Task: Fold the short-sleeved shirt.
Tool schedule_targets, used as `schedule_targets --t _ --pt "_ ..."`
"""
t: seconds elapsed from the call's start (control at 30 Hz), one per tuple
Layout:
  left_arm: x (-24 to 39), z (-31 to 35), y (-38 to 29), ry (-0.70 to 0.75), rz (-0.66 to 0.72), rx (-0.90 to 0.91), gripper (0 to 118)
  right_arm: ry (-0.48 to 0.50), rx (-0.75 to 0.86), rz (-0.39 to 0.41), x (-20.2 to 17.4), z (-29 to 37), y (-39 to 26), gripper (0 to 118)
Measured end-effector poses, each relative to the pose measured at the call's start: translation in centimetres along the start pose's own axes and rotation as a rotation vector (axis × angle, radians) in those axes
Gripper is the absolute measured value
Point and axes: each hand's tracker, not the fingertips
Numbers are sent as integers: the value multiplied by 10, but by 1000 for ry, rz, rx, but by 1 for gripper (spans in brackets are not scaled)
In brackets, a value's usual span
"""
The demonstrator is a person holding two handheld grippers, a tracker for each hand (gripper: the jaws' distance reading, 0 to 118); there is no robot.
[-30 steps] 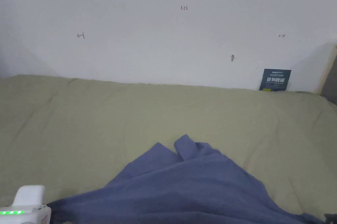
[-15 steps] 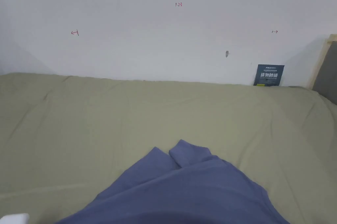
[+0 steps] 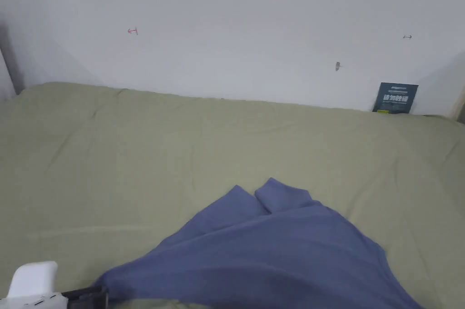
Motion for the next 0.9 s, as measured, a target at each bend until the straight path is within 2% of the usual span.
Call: schedule_targets --t 0.03,0.07,0.1,0.13,0.17,0.2,0.23,0.3,0.43,0.6,0.63,0.67,0.7,0.73,0.77,0.8,0.83,0.87,0.9 --pt "3 10 -6 -5 4 6 108 17 11 15 -16 7 -6 88" --pt "2 19 -11 -18 7 8 80 35 29 28 -28 13 -12 52" --pt "2 26 -18 -36 6 6 22 53 61 29 -41 23 -22 6" --pt "3 33 -24 -33 4 6 0 44 58 33 -53 26 -28 0" --pt "3 34 -31 -20 8 -1 0 42 59 33 -64 27 -35 0" --pt "-6 34 -33 9 45 47 0 82 82 27 -76 28 -41 0" --pt "-14 35 -38 0 66 -11 0 117 57 34 -83 31 -49 0" --pt "-27 34 -46 -59 141 -88 0 114 62 62 -102 31 -60 0" --pt "-31 39 -61 15 62 -74 0 154 41 86 -122 31 -67 0" --pt "-42 21 -55 -23 81 -87 0 185 20 110 -141 25 -70 0" --pt "-43 16 -52 -24 79 -83 7 185 21 114 -140 27 -70 0" --pt "-43 10 -48 -46 76 -80 33 190 17 120 -143 26 -70 0" --pt "-42 3 -43 -54 79 -91 81 193 15 123 -145 24 -69 0" --pt "-45 -8 -38 -64 69 -108 118 193 12 123 -147 22 -69 0" --pt "-44 -19 -34 -75 63 -128 116 194 10 121 -146 23 -69 0" --pt "-42 -11 3 -113 -5 -152 117 201 3 118 -147 22 -68 0" --pt "-43 -14 23 -72 22 -142 117 203 -2 117 -147 20 -68 0" --pt "-47 -37 3 -86 12 -142 117 201 -5 119 -148 19 -68 0" --pt "-49 -45 11 -91 14 -134 117 197 -11 130 -148 19 -69 0"
